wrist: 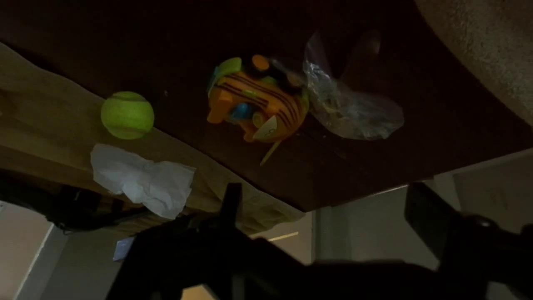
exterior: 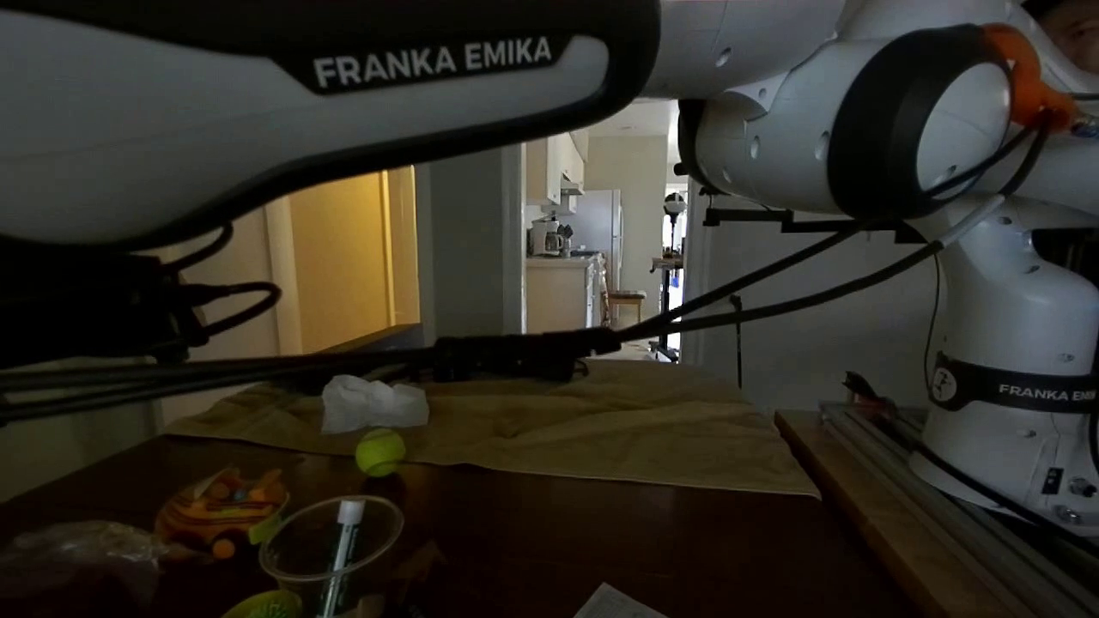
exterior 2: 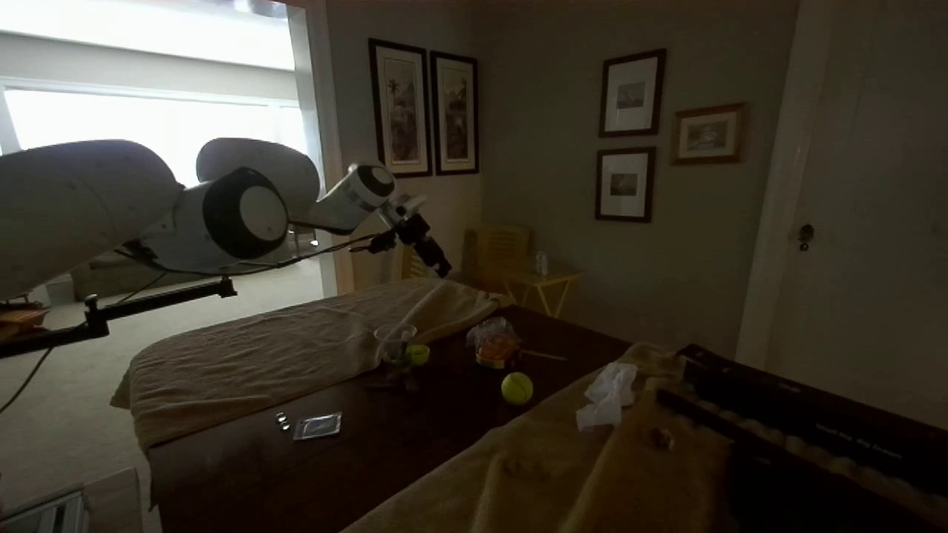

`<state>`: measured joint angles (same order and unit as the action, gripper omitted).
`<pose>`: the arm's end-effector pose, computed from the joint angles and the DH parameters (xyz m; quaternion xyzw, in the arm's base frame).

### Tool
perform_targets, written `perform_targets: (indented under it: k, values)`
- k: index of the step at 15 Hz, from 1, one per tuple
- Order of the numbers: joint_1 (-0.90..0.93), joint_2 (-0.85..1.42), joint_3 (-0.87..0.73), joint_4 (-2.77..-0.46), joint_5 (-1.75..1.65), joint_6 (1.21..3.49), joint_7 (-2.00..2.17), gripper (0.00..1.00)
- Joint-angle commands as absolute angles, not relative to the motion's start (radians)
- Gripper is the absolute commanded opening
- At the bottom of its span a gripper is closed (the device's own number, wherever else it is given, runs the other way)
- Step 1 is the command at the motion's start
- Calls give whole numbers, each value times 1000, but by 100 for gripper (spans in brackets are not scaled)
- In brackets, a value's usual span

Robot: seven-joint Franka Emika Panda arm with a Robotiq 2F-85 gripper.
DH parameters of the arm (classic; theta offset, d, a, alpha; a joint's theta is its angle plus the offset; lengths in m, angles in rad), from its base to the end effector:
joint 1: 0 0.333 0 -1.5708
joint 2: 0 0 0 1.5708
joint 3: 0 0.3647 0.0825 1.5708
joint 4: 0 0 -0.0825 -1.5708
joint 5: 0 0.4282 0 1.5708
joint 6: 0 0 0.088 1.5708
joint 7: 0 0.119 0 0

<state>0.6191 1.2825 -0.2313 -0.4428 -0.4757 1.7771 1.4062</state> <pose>0.8001 0.4268 0.2878 0.8738 -0.3488 0.2939 0.1685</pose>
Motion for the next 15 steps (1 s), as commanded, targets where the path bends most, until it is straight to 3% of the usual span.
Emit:
perform_targets:
  k: [1, 15]
  values:
    - [606, 1280, -225, -443, -419, 1798, 1427, 100]
    - [598, 1280, -256, -443, -428, 1722, 1417, 100]
